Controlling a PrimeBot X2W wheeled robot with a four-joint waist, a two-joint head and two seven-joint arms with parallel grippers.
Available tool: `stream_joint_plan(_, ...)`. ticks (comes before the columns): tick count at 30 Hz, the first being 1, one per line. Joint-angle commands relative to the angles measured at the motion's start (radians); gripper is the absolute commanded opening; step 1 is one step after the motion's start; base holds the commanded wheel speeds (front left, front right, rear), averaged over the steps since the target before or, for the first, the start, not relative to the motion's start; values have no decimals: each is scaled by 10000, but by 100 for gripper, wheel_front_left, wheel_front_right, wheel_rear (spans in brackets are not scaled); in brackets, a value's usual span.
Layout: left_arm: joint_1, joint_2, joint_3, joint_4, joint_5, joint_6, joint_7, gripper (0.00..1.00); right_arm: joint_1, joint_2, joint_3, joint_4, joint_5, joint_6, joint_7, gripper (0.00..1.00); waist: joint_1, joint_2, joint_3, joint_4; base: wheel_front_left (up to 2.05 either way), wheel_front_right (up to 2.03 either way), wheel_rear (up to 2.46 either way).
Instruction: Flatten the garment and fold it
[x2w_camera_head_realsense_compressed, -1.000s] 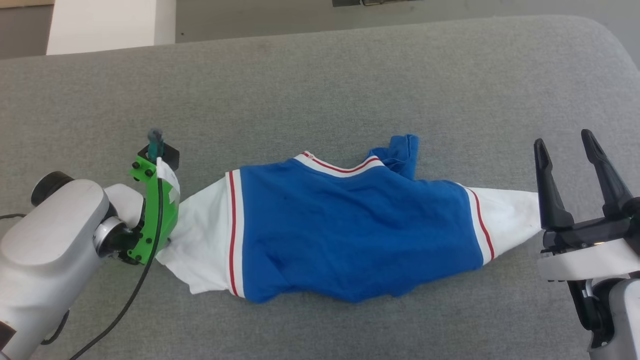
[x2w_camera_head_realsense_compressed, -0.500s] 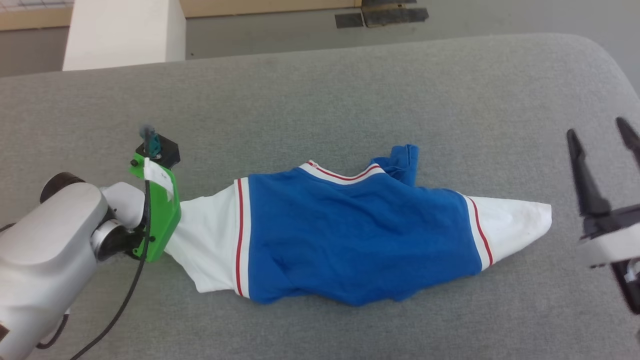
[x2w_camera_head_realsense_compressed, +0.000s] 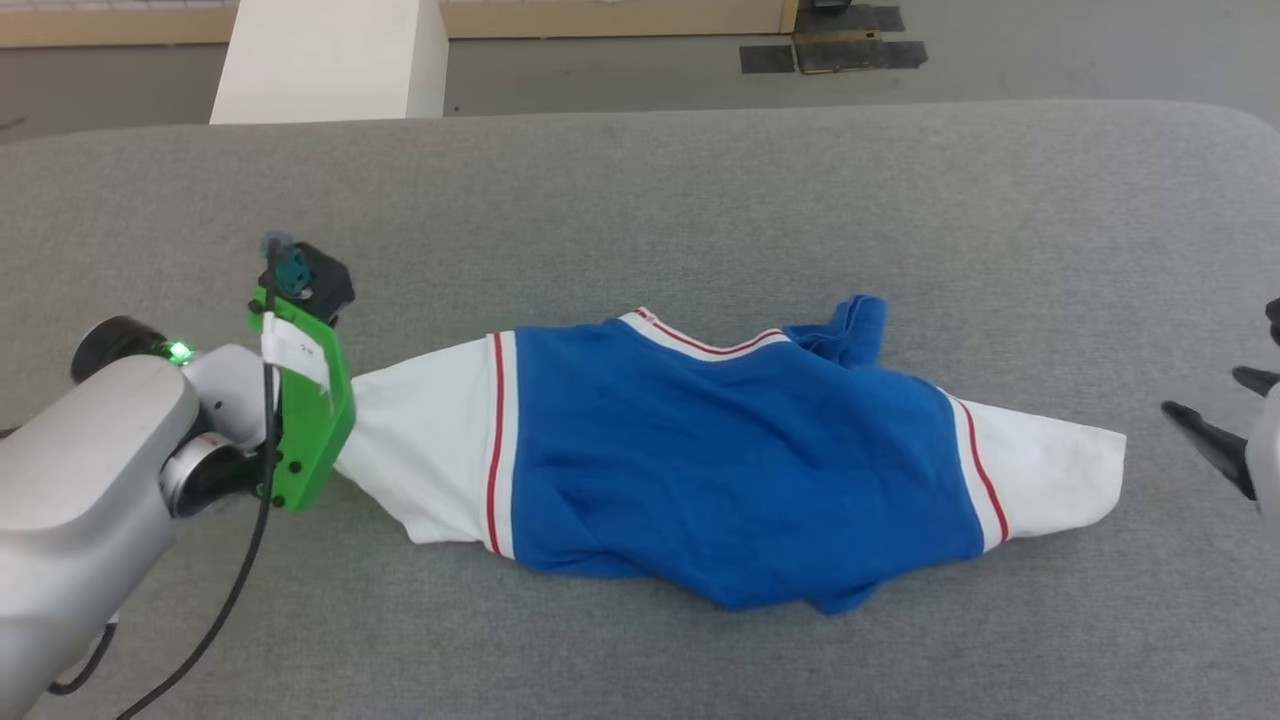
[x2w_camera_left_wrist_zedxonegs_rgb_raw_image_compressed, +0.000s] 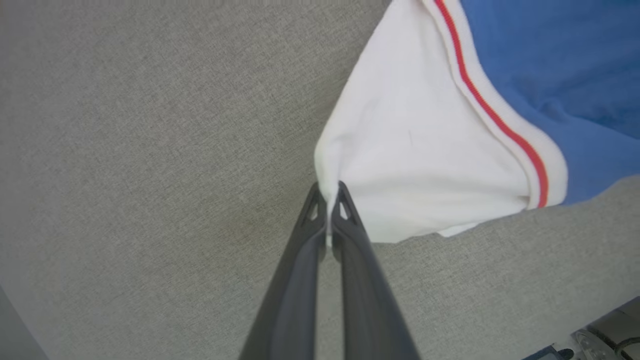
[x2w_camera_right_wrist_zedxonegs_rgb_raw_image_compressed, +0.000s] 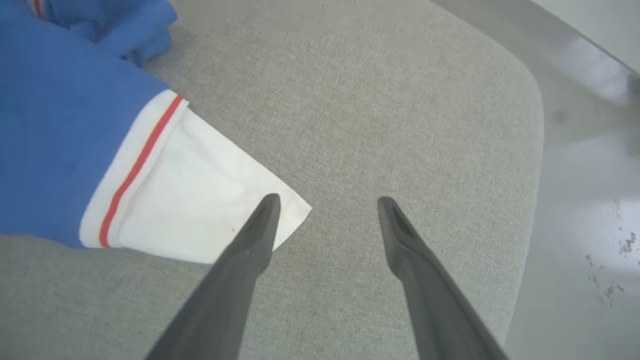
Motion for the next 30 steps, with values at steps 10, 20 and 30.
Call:
stream_joint_plan(10,-944,-570,-233,-81,150,-23,-183,0,-1547,-38,1445,1360,1096,-15,2211,100,0,0,1098,749,0,0,0)
stream_joint_plan(20,-1413,-949,-624,259,31,-23,-491,0,-1632,966,2725,3144,1070,-15,1490,100,0,0,1535,1097,0,0,0)
stream_joint_plan(30,-1171,-894,-1060,795,-379,-23,-973,0,-2178,772,3951,3362,1127,-15,-187,0,0,0,833,731,0,0,0)
